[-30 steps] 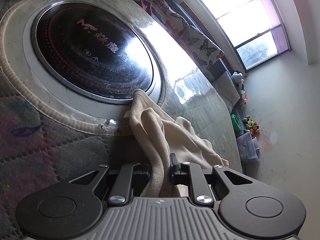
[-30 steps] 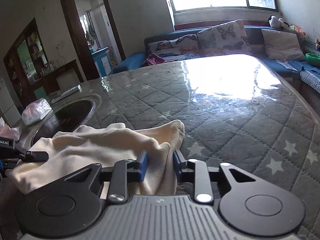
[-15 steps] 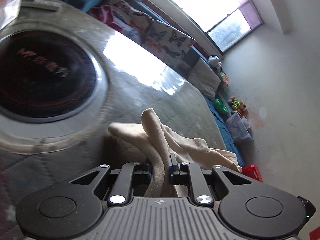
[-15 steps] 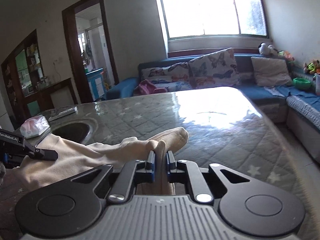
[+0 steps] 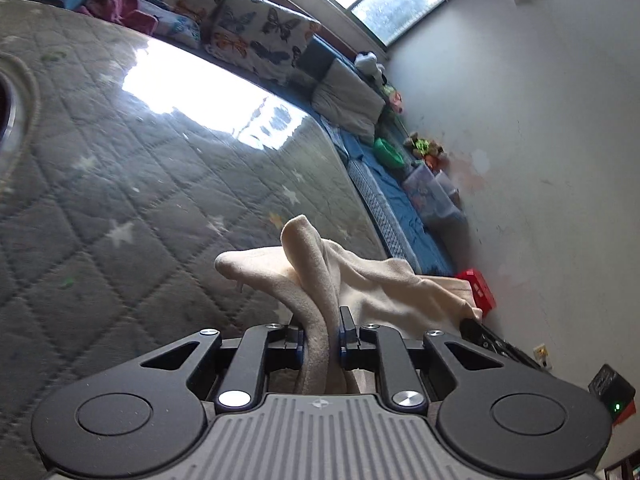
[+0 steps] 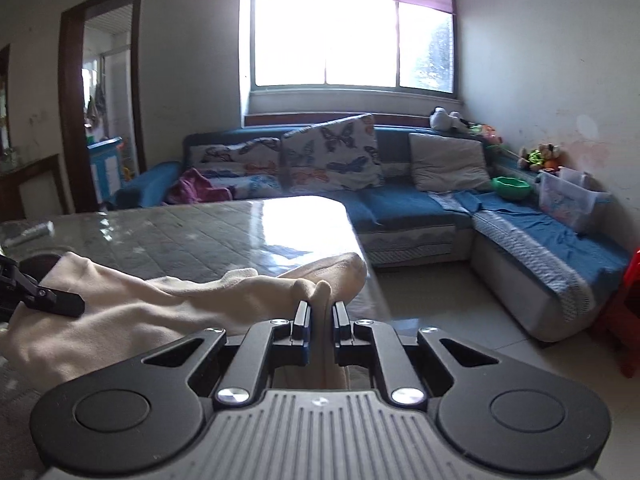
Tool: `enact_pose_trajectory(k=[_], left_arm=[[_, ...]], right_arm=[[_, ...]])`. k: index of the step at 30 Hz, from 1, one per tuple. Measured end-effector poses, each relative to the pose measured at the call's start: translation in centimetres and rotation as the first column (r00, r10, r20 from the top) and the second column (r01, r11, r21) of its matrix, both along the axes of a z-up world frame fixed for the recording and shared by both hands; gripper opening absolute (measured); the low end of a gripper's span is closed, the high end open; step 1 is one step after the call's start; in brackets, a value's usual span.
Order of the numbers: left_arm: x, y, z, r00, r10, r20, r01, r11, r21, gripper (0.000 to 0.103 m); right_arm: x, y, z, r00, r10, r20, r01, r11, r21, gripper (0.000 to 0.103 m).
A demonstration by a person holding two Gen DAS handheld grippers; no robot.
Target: Fold clothes
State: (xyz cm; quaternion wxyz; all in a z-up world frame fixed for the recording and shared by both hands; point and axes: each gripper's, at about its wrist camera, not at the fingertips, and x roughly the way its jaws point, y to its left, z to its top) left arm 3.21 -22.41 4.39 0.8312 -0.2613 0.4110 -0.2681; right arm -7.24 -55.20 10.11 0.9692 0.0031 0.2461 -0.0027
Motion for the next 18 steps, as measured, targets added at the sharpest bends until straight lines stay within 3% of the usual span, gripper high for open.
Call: enact_pose_trajectory(k=[10,14,18], left_arm=[[0.5,-1.6,-3.6,0.995,-0.046,-0.092,0.051,0.997,0.059,0.017],[0.4,-1.4,-3.6,0.995,-0.053,-0.086,0.059,0.996,0.067,0.017],[0.3,-1.4,-3.3,0.995,-0.052,-0.081,0.058,0.996,0.073,0.021]], right_arm=[[1.3,-3.1,-5.7,0.986,-0.107,-0.125,0.106,0.994,-0.011,0.009],[0.6,-4.2,-5.6,0.984,-0.135,-0.12,0.138,0.99,0.02,0.009],[-1.6,-4.0,-4.4,0.994,-0.086,-0.072,0.089,0.995,0.036,0.009]])
